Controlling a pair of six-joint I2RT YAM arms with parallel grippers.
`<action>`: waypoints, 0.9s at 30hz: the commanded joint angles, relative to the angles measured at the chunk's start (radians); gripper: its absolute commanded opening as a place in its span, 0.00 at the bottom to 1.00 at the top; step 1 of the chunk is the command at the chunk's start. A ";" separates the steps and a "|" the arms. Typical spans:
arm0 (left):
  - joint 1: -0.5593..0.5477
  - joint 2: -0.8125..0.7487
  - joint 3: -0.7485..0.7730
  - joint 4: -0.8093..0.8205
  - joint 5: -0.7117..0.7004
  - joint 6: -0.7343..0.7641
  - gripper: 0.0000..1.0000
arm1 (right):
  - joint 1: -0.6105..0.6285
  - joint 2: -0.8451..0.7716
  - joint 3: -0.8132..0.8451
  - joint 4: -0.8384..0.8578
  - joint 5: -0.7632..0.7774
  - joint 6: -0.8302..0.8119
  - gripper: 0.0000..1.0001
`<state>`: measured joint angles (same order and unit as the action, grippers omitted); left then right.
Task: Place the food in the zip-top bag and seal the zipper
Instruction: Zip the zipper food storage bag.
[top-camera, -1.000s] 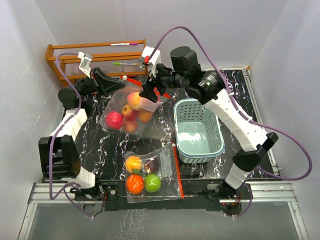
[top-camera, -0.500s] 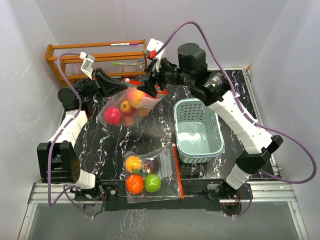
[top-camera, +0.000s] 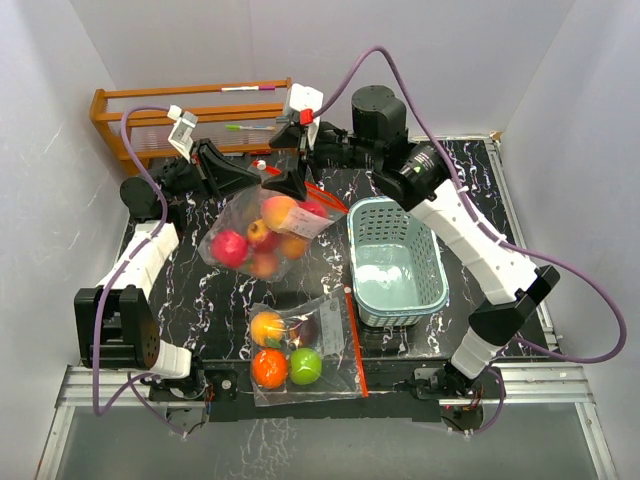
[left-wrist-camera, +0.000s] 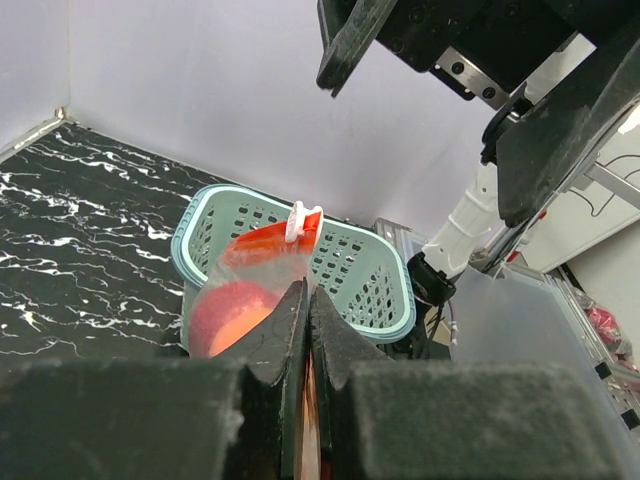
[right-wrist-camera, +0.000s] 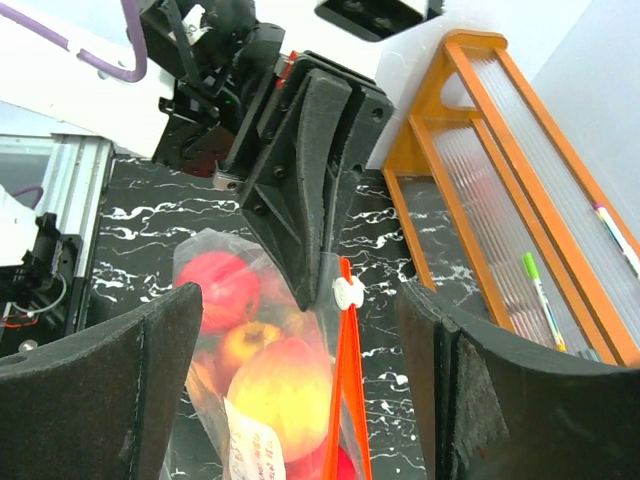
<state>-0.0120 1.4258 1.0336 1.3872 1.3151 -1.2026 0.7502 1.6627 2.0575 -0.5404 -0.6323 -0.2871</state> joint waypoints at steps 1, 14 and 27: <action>-0.010 -0.076 0.013 0.061 -0.012 -0.019 0.00 | -0.009 -0.034 -0.026 0.103 -0.081 -0.026 0.79; -0.023 -0.083 0.008 0.086 -0.013 -0.038 0.00 | -0.035 0.017 -0.008 0.103 -0.150 0.024 0.52; -0.029 -0.080 0.012 0.094 -0.012 -0.043 0.00 | -0.053 0.066 0.028 0.110 -0.220 0.068 0.52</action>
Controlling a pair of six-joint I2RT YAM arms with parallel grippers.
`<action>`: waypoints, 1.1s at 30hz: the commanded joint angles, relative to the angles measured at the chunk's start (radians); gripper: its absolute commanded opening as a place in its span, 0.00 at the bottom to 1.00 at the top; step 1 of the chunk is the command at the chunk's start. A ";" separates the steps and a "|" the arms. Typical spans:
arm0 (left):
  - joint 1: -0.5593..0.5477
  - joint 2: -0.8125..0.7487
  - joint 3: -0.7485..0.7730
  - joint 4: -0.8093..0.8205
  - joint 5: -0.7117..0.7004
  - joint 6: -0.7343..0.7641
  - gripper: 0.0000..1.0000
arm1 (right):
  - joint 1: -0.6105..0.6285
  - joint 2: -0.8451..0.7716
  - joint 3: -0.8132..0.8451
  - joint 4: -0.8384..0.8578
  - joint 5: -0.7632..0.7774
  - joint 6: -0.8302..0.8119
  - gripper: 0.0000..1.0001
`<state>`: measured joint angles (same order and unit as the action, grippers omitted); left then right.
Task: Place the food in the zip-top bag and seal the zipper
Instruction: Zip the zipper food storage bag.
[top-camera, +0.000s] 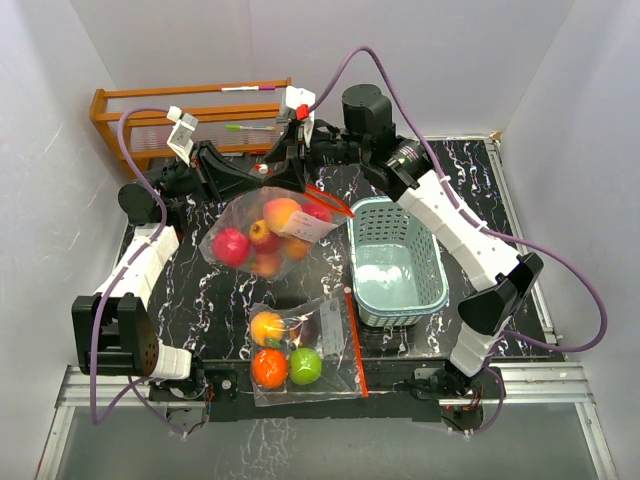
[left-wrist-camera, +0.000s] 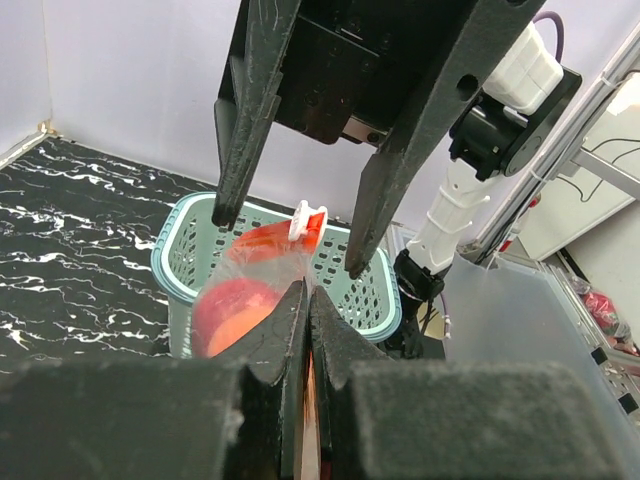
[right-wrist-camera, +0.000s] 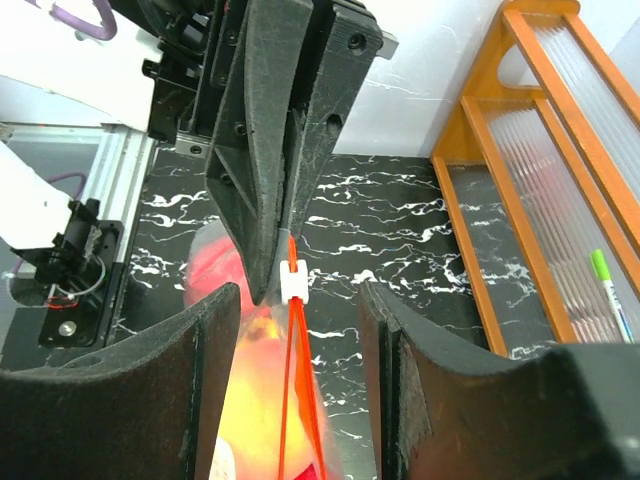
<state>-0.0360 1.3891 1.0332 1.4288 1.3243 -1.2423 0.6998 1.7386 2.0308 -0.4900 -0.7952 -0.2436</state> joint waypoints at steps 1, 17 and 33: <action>-0.005 -0.044 0.010 0.052 -0.022 -0.002 0.00 | -0.003 -0.009 0.055 0.061 -0.068 0.029 0.51; -0.007 -0.049 0.010 0.055 -0.023 0.001 0.00 | -0.007 0.001 0.055 0.090 -0.122 0.098 0.16; -0.008 -0.053 0.016 0.076 -0.025 -0.018 0.00 | -0.007 -0.017 0.012 0.112 -0.022 0.097 0.45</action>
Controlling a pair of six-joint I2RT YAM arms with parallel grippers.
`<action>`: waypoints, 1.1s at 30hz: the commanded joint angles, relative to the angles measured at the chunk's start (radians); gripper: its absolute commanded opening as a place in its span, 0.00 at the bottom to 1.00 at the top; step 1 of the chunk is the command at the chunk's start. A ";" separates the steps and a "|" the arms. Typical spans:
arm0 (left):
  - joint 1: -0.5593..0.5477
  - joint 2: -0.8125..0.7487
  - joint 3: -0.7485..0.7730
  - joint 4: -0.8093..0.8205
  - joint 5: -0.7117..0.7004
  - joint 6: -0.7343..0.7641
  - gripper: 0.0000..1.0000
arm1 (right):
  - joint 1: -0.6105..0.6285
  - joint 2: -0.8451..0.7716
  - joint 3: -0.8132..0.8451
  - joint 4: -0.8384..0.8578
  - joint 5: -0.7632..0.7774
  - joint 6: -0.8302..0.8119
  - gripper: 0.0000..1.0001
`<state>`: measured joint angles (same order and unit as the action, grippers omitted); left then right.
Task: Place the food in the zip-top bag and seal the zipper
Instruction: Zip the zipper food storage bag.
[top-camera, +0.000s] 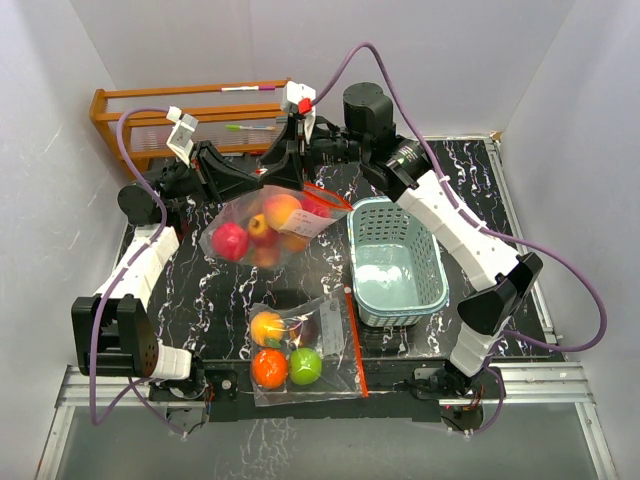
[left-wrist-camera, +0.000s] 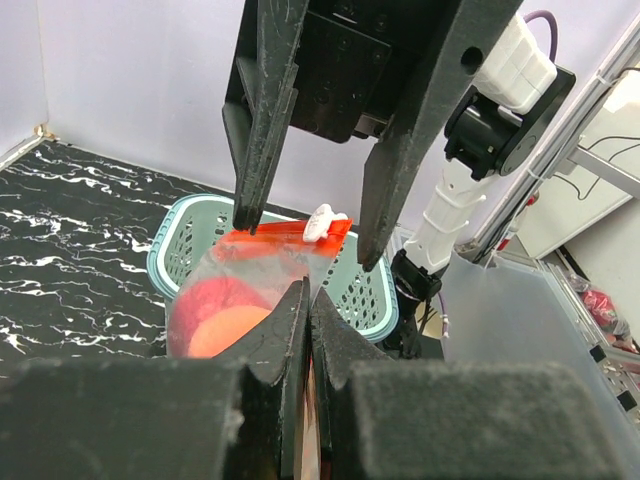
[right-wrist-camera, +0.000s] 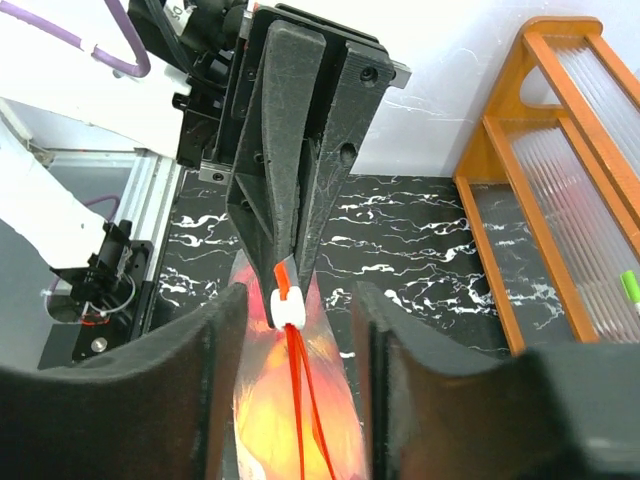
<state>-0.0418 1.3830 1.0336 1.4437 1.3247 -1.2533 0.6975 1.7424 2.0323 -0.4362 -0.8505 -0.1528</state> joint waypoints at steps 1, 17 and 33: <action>-0.004 -0.047 0.018 0.062 -0.025 -0.009 0.00 | -0.004 -0.017 0.012 0.059 0.040 0.009 0.40; -0.003 -0.041 0.048 0.104 -0.028 -0.054 0.00 | -0.009 -0.049 -0.054 0.037 0.185 -0.003 0.08; -0.004 -0.038 0.064 0.111 -0.030 -0.062 0.00 | -0.071 -0.190 -0.243 0.039 0.221 0.015 0.08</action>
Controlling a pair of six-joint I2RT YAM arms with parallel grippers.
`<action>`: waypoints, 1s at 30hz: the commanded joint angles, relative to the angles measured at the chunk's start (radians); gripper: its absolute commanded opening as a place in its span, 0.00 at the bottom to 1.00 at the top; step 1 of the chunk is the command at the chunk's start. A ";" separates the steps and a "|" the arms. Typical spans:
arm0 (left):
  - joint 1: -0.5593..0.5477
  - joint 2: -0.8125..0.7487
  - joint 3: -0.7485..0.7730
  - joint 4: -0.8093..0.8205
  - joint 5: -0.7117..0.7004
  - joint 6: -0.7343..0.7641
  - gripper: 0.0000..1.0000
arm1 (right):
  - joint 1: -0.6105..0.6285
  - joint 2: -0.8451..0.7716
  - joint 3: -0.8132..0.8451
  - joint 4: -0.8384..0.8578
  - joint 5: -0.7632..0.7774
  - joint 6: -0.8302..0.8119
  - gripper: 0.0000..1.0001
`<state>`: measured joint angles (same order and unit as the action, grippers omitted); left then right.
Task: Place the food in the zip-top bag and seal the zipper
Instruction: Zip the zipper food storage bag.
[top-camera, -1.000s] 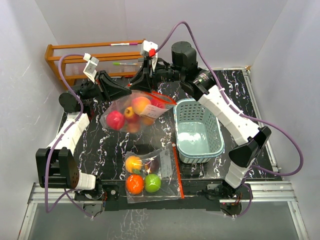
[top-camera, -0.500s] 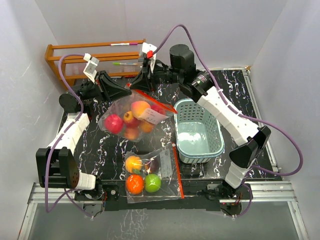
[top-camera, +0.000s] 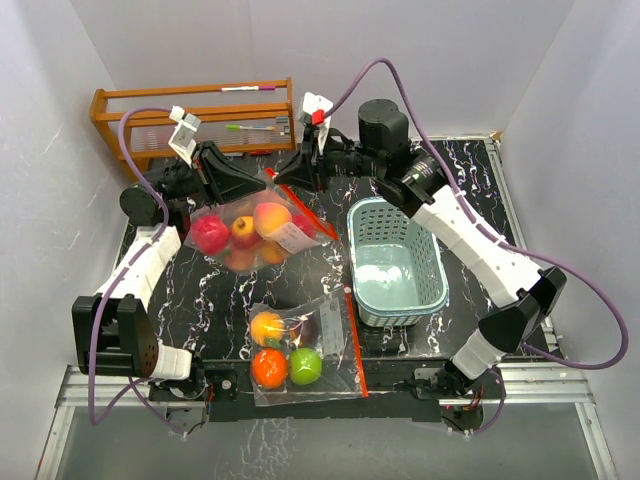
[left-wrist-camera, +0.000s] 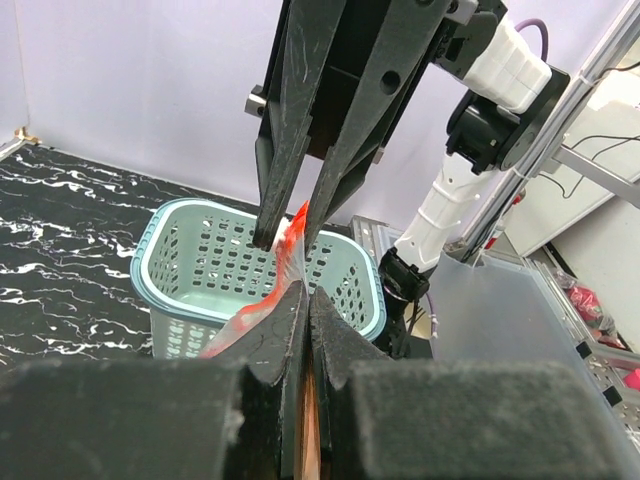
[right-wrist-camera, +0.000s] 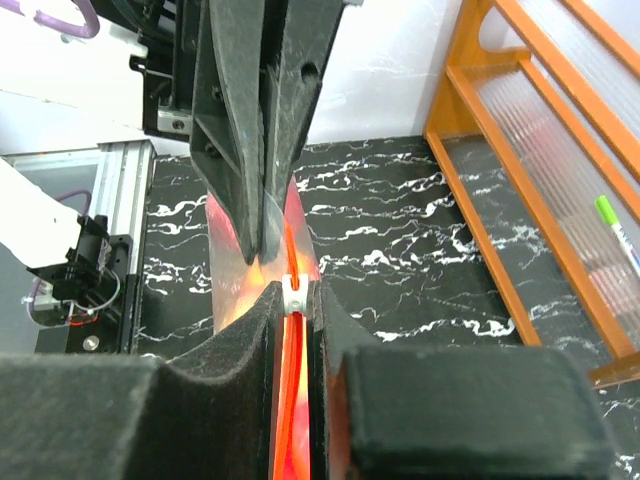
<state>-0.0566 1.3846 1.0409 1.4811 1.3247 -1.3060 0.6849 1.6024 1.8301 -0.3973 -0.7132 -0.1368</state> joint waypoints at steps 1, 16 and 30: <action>0.012 -0.038 0.061 0.072 -0.031 -0.009 0.00 | -0.060 -0.055 -0.055 -0.001 0.081 0.004 0.08; 0.015 -0.025 0.121 -0.002 -0.067 0.032 0.00 | -0.063 -0.236 -0.339 0.031 0.187 0.031 0.08; 0.028 0.007 0.173 -0.084 -0.112 0.075 0.00 | -0.071 -0.432 -0.676 0.048 0.320 0.083 0.08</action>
<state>-0.0460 1.3922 1.1584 1.3853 1.3132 -1.2507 0.6281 1.2369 1.2087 -0.3538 -0.4671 -0.0803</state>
